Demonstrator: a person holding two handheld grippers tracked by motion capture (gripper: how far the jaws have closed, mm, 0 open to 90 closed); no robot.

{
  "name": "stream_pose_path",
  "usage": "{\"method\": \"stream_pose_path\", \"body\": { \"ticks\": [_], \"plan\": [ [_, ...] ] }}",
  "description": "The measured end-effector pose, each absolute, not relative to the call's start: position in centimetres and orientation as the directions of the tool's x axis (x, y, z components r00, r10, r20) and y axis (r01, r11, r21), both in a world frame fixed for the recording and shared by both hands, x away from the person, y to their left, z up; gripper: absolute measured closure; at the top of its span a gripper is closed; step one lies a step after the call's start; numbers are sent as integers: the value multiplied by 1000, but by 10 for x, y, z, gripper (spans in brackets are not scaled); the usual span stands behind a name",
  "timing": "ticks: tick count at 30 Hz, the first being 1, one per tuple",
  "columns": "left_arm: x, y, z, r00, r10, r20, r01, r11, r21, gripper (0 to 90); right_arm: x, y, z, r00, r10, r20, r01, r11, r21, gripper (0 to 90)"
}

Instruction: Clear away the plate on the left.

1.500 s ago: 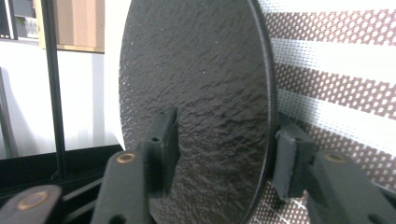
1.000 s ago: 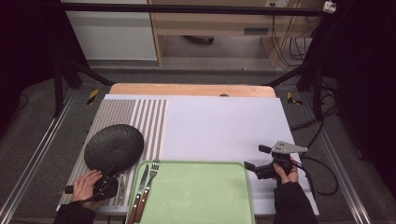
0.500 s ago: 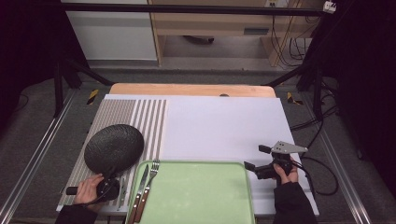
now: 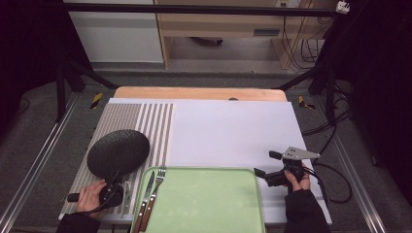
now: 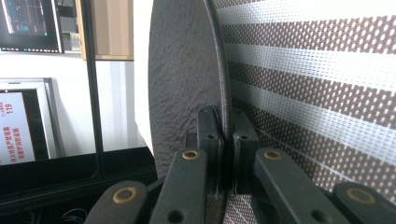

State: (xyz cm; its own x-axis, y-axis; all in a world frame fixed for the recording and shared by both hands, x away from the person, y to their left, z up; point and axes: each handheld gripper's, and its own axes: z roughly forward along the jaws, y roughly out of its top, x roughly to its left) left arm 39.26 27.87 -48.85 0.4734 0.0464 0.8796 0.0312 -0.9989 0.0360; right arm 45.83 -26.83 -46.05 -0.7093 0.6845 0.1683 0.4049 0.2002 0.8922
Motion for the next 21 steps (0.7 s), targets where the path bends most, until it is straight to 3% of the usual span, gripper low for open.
{"method": "stream_pose_path", "body": {
  "ticks": [21],
  "plan": [
    [396, 279, -480, 490, 62, 869, 38, -998, 50, 857, 458, -268, -460, -708, 685, 172, 407, 198, 892, 2]
  ]
}}
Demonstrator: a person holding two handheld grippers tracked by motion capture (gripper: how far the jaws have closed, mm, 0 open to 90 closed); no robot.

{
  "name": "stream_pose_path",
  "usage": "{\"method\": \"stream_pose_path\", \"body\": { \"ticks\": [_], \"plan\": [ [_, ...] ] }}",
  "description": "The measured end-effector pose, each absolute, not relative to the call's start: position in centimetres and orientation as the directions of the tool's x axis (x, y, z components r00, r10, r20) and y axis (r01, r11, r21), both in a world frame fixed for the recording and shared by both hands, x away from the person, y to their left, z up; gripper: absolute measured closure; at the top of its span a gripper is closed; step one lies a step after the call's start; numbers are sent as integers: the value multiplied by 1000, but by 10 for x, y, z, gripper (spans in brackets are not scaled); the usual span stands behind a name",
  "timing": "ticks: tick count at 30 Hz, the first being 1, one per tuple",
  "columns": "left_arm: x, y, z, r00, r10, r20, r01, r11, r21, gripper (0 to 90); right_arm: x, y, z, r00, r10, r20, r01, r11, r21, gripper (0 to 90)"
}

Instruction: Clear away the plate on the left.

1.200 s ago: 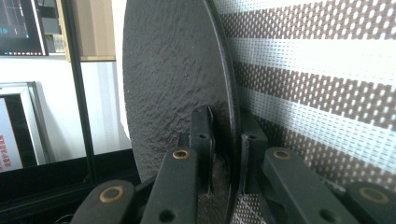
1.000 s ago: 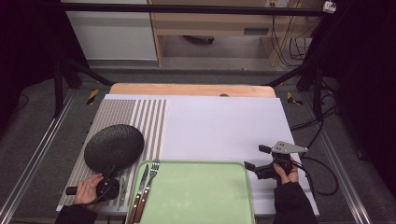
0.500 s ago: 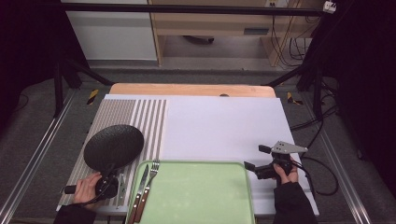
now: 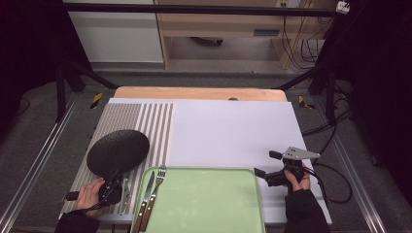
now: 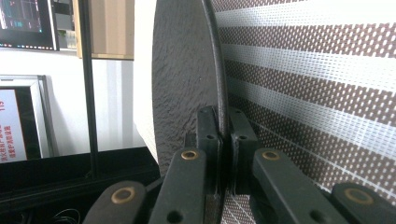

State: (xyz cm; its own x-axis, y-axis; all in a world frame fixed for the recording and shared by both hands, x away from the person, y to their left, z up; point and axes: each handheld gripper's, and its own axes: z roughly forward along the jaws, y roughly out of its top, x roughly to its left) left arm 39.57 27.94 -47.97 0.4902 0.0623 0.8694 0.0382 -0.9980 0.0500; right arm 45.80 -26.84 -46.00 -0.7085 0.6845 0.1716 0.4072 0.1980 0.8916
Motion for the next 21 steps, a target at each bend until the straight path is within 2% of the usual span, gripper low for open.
{"method": "stream_pose_path", "body": {
  "ticks": [21],
  "plan": [
    [394, 277, -472, 489, 87, 868, 26, -996, 85, 845, 458, -269, -460, -709, 684, 171, 406, 198, 892, 2]
  ]
}}
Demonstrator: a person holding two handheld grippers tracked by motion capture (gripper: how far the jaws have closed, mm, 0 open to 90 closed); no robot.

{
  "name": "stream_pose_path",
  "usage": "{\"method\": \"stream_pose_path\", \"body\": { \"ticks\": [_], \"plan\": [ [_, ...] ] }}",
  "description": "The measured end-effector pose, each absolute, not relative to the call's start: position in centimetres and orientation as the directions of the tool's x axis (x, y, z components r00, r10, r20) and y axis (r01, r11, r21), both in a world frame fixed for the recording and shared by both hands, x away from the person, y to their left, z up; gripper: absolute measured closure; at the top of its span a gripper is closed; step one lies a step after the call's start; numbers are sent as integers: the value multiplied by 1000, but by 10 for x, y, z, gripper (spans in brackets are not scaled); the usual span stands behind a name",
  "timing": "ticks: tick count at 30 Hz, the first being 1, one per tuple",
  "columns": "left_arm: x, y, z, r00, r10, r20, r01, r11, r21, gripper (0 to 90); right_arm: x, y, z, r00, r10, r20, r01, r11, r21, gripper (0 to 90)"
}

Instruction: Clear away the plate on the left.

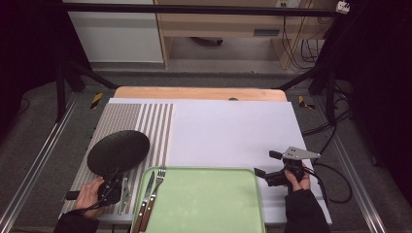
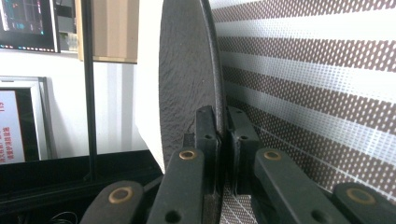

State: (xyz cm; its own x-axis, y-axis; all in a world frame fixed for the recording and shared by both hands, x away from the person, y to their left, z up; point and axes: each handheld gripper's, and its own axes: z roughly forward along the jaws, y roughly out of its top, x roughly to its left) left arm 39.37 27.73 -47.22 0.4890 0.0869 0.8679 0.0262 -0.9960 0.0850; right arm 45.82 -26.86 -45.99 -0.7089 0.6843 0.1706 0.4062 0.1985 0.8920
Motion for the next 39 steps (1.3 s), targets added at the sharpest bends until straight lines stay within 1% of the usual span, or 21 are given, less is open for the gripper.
{"method": "stream_pose_path", "body": {
  "ticks": [5, 8, 14, 26, 39],
  "plan": [
    [391, 274, -468, 476, 85, 875, 16, -996, 88, 844, 458, -269, -460, -709, 684, 170, 406, 199, 892, 2],
    [389, 273, -464, 468, 104, 878, 9, -994, 113, 844, 458, -269, -460, -708, 685, 172, 407, 198, 892, 2],
    [384, 267, -459, 463, 114, 879, -8, -991, 132, 843, 458, -269, -460, -708, 685, 170, 407, 199, 892, 2],
    [373, 250, -448, 453, 105, 886, -70, -986, 152, 838, 458, -269, -460, -707, 686, 170, 407, 199, 891, 2],
    [363, 234, -438, 448, 114, 887, -106, -978, 179, 834, 458, -269, -460, -707, 687, 171, 408, 197, 892, 2]
  ]
}}
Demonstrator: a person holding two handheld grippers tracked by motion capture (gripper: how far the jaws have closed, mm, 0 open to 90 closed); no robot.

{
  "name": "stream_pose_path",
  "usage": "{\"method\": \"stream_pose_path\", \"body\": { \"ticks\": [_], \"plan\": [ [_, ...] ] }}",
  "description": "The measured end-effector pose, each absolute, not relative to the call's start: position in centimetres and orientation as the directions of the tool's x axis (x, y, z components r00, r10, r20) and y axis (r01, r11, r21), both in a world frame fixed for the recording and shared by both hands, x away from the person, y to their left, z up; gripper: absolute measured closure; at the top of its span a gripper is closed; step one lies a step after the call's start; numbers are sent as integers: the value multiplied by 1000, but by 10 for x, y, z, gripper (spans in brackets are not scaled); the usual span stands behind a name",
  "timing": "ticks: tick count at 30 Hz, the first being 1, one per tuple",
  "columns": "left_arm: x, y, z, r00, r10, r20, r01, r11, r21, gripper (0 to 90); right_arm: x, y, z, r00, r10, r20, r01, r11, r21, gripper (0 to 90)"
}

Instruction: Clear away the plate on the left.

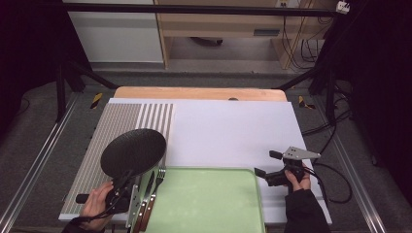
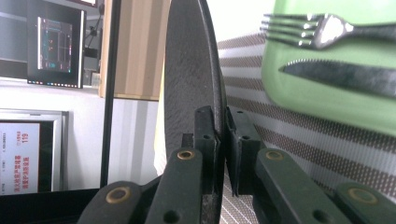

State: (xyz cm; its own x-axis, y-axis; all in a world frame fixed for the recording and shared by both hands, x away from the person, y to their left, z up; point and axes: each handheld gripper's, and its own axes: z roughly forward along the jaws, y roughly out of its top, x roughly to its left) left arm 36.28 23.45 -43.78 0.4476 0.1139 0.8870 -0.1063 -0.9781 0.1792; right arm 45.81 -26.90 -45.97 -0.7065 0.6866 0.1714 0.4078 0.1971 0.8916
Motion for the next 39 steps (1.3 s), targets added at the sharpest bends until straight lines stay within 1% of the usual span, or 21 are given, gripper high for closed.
{"method": "stream_pose_path", "body": {
  "ticks": [5, 7, 10, 22, 39],
  "plan": [
    [358, 227, -435, 448, 107, 887, -125, -976, 181, 834, 458, -269, -460, -707, 686, 171, 408, 197, 892, 2],
    [356, 223, -434, 445, 89, 891, -135, -977, 165, 832, 458, -269, -460, -707, 687, 171, 407, 197, 892, 2],
    [353, 218, -433, 450, 94, 888, -149, -972, 179, 830, 458, -269, -460, -707, 687, 171, 407, 197, 892, 2],
    [340, 196, -427, 448, 62, 892, -222, -959, 178, 827, 458, -269, -460, -706, 687, 169, 406, 197, 892, 2],
    [321, 171, -421, 453, 22, 891, -298, -938, 175, 824, 458, -269, -459, -705, 689, 168, 406, 198, 892, 2]
  ]
}}
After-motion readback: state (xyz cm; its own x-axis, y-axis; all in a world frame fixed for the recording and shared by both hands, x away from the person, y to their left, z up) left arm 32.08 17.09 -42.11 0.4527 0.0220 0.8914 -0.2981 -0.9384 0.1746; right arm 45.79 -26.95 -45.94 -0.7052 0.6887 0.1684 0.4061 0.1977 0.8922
